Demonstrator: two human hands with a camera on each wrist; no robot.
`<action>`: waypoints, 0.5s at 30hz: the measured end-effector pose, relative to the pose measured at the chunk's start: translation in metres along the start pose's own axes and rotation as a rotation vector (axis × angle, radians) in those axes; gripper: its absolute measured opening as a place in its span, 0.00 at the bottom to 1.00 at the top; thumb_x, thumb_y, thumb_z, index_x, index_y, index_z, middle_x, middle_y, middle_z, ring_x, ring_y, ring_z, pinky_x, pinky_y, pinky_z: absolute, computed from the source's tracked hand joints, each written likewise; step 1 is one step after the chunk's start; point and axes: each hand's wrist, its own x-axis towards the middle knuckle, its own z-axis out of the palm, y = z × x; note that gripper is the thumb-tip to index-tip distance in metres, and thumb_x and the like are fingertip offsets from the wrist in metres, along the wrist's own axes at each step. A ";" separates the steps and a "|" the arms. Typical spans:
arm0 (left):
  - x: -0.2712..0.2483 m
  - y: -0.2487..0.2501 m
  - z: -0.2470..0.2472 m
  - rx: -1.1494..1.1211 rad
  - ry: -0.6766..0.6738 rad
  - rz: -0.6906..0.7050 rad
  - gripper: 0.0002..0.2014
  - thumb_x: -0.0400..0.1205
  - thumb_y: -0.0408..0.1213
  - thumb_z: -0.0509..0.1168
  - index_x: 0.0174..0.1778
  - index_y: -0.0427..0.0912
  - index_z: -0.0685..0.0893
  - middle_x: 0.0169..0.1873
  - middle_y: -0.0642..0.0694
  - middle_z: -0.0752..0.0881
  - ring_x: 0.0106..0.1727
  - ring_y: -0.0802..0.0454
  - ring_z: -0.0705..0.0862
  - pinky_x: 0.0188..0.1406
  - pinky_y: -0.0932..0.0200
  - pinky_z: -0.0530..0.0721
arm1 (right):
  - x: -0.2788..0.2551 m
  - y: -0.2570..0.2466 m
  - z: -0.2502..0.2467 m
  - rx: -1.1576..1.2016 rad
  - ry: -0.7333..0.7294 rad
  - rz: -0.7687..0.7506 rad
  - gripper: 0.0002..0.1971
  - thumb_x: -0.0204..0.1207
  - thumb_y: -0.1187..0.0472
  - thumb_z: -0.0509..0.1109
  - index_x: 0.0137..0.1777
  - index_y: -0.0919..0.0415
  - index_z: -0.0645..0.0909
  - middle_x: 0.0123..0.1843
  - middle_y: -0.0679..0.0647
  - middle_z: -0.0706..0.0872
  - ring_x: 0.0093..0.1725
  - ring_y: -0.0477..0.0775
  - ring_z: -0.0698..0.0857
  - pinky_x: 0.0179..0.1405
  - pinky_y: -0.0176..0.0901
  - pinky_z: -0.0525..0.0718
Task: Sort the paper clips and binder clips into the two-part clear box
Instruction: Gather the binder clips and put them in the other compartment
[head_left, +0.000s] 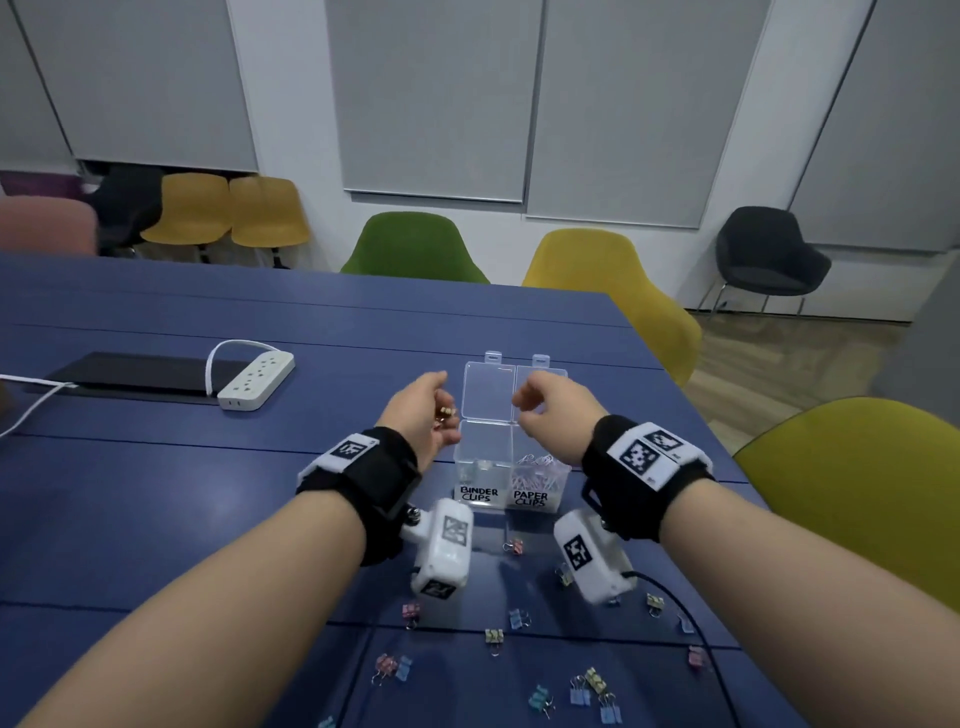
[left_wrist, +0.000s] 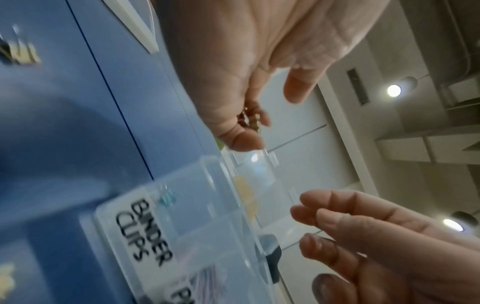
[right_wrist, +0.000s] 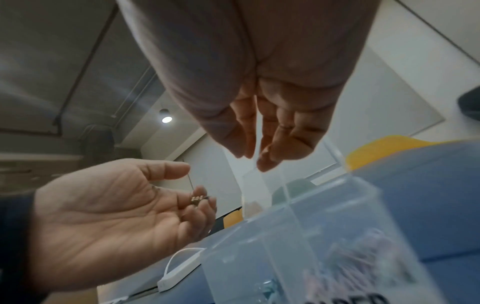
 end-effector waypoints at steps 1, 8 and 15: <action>0.001 -0.003 0.007 -0.024 -0.006 0.021 0.19 0.85 0.42 0.57 0.27 0.41 0.69 0.26 0.45 0.70 0.27 0.51 0.69 0.27 0.60 0.72 | -0.007 0.008 -0.003 0.036 0.025 -0.005 0.09 0.78 0.67 0.62 0.54 0.59 0.80 0.49 0.51 0.82 0.41 0.51 0.79 0.40 0.36 0.74; 0.002 -0.016 0.031 0.430 -0.110 0.177 0.19 0.81 0.50 0.56 0.25 0.46 0.74 0.43 0.43 0.83 0.49 0.47 0.78 0.47 0.55 0.70 | -0.054 0.068 -0.026 0.060 0.065 0.064 0.11 0.75 0.69 0.64 0.36 0.52 0.76 0.34 0.46 0.81 0.37 0.54 0.82 0.32 0.36 0.75; -0.008 0.003 -0.014 0.847 0.110 0.388 0.07 0.81 0.35 0.61 0.36 0.44 0.79 0.41 0.46 0.83 0.46 0.46 0.80 0.46 0.59 0.73 | -0.098 0.109 -0.046 0.058 -0.268 0.362 0.05 0.74 0.65 0.70 0.42 0.59 0.75 0.39 0.65 0.81 0.33 0.61 0.81 0.28 0.46 0.80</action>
